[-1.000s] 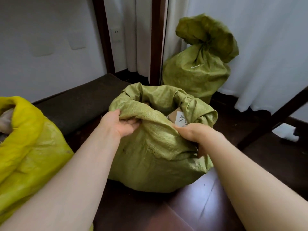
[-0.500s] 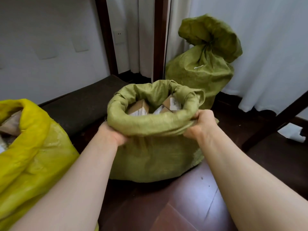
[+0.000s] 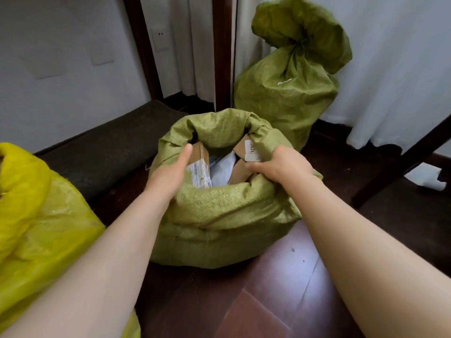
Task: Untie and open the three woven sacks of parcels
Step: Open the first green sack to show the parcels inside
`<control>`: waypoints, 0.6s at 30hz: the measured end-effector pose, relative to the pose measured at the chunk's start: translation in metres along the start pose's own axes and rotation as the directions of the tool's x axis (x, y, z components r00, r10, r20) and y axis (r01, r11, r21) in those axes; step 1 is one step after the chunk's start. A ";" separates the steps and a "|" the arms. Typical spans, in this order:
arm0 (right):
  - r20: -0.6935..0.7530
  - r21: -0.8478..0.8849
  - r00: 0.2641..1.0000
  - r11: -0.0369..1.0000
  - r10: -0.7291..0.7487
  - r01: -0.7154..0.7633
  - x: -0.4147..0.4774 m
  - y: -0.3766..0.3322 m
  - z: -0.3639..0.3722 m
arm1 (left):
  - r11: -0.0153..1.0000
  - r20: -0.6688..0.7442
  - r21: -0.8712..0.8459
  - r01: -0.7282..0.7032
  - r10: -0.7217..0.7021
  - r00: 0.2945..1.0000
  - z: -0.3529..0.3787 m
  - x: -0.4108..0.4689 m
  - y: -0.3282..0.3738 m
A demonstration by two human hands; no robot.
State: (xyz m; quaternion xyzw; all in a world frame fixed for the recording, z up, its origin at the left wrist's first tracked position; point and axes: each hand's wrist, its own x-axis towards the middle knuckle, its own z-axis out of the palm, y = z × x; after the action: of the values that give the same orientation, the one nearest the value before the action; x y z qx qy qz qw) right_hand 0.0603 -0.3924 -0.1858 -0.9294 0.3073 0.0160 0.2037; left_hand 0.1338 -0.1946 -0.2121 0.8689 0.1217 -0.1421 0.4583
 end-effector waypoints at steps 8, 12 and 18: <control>0.048 0.840 0.934 0.492 0.354 -0.230 0.031 0.049 0.027 | 0.957 -0.073 -0.265 0.115 -0.138 0.988 -0.005 0.024 -0.022; 0.395 0.917 0.886 -0.159 0.242 -0.366 0.031 0.052 0.011 | 0.598 0.225 -0.703 0.385 -0.327 0.918 -0.033 0.016 -0.012; 0.360 0.913 0.890 0.093 0.280 -0.398 0.024 0.043 0.010 | 0.687 0.153 -0.581 0.437 -0.435 0.887 -0.040 0.030 -0.047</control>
State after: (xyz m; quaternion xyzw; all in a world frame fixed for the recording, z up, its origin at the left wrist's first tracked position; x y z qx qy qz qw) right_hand 0.0556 -0.4333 -0.2151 -0.4853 0.4407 -0.0926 0.7495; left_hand 0.1510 -0.1327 -0.2375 0.6238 0.3622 -0.2019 0.6625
